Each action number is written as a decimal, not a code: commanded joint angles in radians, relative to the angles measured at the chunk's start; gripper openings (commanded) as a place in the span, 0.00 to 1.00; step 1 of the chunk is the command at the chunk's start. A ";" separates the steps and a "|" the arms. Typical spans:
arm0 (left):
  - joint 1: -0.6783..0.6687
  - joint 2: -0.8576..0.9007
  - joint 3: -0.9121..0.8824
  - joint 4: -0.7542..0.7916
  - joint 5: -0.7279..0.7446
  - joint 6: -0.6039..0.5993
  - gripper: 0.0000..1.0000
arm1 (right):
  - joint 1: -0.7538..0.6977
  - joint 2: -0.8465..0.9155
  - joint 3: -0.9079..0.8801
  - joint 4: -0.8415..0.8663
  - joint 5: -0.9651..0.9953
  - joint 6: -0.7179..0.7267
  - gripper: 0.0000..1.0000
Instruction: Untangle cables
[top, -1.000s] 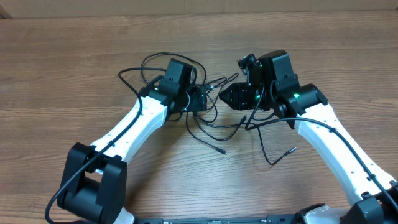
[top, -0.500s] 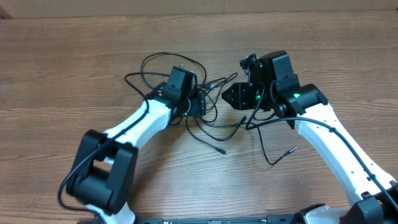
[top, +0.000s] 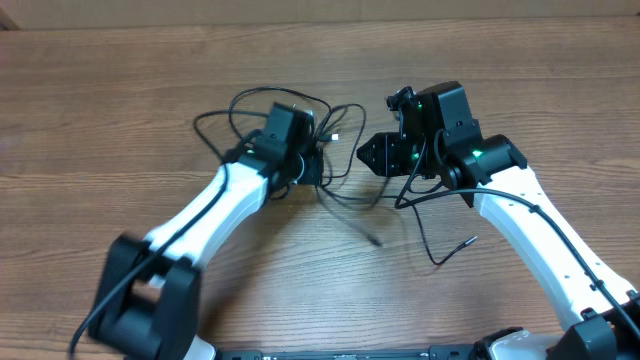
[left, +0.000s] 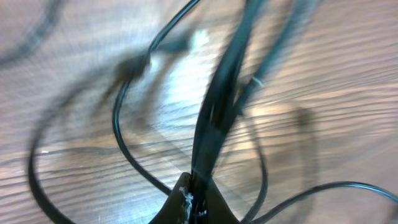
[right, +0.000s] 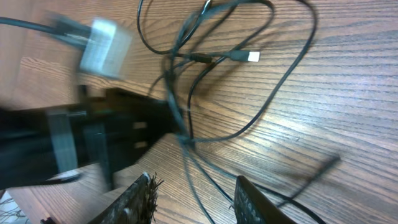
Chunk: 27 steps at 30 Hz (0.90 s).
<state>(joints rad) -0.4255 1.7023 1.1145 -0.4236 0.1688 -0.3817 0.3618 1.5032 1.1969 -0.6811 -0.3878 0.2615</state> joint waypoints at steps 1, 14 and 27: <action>-0.010 -0.153 0.040 -0.043 0.024 0.023 0.04 | 0.005 0.009 0.000 0.002 0.005 -0.006 0.40; -0.063 -0.186 0.040 -0.147 0.031 0.024 0.04 | 0.082 0.066 0.000 0.010 -0.094 -0.009 0.51; -0.065 -0.193 0.043 -0.109 0.042 0.023 0.04 | 0.124 0.072 0.000 0.017 -0.089 -0.009 0.55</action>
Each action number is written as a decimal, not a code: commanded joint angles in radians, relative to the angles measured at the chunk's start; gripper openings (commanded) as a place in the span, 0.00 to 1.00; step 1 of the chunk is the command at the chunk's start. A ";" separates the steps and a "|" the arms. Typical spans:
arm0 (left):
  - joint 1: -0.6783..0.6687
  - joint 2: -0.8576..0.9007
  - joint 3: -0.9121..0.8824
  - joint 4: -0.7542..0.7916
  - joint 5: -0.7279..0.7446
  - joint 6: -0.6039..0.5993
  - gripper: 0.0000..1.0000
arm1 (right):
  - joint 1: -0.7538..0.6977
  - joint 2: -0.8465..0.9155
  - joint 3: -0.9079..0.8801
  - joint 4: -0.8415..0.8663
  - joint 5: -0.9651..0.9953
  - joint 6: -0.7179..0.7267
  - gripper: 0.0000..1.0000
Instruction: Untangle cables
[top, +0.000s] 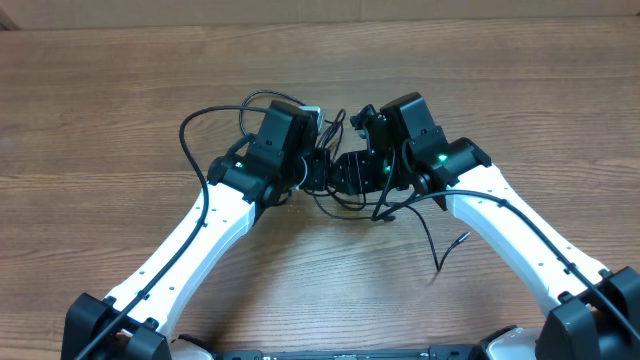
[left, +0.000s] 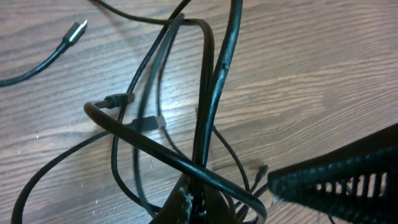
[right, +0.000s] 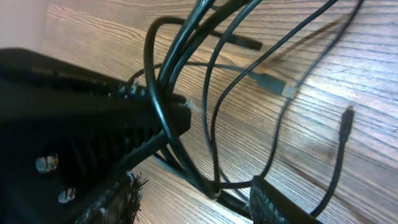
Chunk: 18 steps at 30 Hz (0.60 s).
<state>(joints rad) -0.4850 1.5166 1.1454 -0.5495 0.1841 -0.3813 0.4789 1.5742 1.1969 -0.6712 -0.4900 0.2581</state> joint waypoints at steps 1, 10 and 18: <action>-0.005 -0.012 0.016 0.020 0.036 0.023 0.04 | 0.006 0.004 0.000 0.007 0.029 -0.005 0.55; -0.005 -0.073 0.031 0.011 0.080 0.022 0.04 | 0.006 0.047 0.000 0.057 0.089 -0.005 0.28; -0.005 -0.081 0.030 -0.048 0.047 0.019 0.04 | 0.006 0.091 0.000 0.084 0.123 -0.001 0.04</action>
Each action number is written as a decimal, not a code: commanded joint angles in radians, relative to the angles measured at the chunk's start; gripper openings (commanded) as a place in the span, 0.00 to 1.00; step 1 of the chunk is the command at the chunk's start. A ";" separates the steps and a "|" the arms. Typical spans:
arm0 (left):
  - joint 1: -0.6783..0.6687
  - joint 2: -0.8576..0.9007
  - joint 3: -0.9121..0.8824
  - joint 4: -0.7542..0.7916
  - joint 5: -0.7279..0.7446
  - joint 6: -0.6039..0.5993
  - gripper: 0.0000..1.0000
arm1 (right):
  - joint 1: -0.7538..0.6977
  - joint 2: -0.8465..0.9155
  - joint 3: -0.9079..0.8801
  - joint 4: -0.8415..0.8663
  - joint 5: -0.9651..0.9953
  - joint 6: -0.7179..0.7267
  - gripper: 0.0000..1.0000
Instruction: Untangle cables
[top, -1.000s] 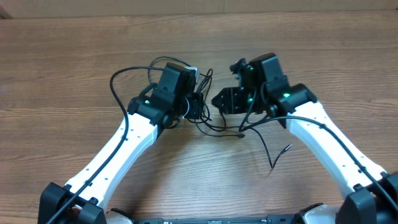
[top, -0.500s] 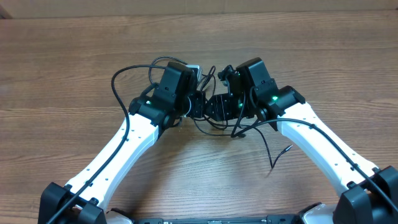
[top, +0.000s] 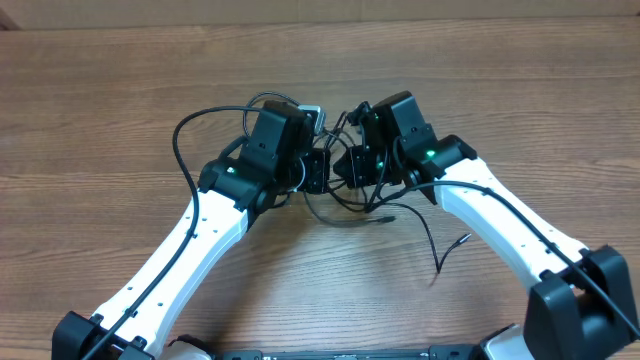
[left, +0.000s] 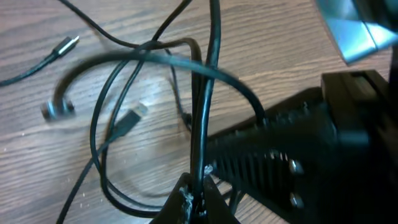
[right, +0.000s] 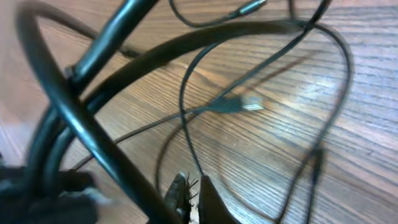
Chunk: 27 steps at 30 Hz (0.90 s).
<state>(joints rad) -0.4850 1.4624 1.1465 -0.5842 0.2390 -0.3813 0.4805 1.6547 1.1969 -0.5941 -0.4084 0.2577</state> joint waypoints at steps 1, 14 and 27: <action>-0.004 -0.027 0.029 -0.031 -0.036 0.019 0.04 | 0.002 0.010 0.000 0.001 0.077 0.006 0.04; 0.182 -0.043 0.029 -0.211 -0.383 -0.063 0.04 | -0.280 -0.100 0.092 -0.265 0.397 0.053 0.04; 0.352 -0.197 0.030 -0.055 -0.108 -0.019 0.04 | -0.548 -0.241 0.117 -0.290 0.342 0.048 0.19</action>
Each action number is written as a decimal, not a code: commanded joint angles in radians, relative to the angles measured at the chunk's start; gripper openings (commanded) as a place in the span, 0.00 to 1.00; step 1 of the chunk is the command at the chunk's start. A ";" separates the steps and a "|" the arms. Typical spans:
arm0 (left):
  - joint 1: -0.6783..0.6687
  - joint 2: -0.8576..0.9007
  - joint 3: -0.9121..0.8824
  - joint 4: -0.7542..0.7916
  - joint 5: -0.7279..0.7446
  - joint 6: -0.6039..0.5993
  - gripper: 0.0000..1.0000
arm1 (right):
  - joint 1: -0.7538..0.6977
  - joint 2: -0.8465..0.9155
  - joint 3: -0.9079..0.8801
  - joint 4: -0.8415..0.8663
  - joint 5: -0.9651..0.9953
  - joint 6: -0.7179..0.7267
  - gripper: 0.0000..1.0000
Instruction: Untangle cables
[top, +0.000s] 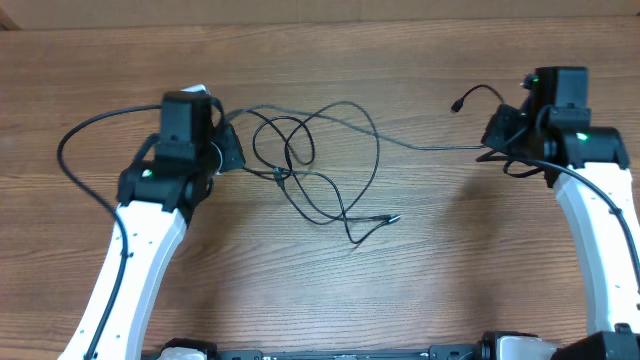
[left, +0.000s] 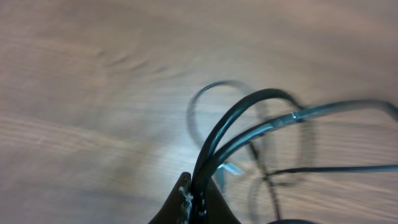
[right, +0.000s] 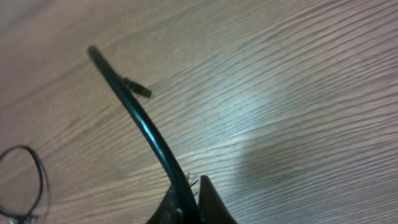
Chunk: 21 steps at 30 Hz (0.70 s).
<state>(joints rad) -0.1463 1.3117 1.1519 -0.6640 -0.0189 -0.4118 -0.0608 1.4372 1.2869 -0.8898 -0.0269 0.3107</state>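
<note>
Black cables (top: 320, 170) lie in loose loops across the middle of the wooden table, still crossing near a knot (top: 278, 174). My left gripper (top: 228, 150) at the left is shut on two black strands (left: 230, 134) that run out toward the loops. My right gripper (top: 497, 130) at the far right is shut on one black cable (right: 140, 118); its free end with a small plug (top: 456, 104) sticks up to the left. A thin strand (top: 430, 148) stretches between the loops and the right gripper. Another plug end (top: 392, 218) lies on the table.
A long cable loop (top: 75, 150) arcs out to the left of my left arm. A white block (top: 198, 90) shows just behind the left gripper. The wooden table (top: 320, 290) runs to a far edge along the top of the overhead view.
Both grippers were close together over the bundle at the table's middle. Now the left one is far left and the right one far right, and the cables are drawn out between them.
First my left gripper held the bundle while the right stood open beside it. Then the right gripper came in against the left one, its fingers still apart. Then both were shut on cables side by side. Now they are wide apart with the cables spread out.
</note>
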 joint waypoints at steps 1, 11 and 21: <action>0.013 -0.051 0.024 0.035 0.202 0.012 0.04 | -0.007 -0.024 0.026 0.006 -0.068 -0.005 0.29; -0.034 0.005 0.023 -0.087 0.402 0.185 0.04 | 0.080 -0.021 0.020 0.002 -0.446 -0.006 0.75; -0.043 0.053 0.023 -0.155 0.046 0.153 0.04 | 0.272 0.032 -0.045 -0.008 -0.438 -0.054 0.83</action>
<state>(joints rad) -0.1837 1.3628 1.1545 -0.8032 0.2325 -0.2440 0.1749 1.4376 1.2617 -0.8936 -0.4496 0.2749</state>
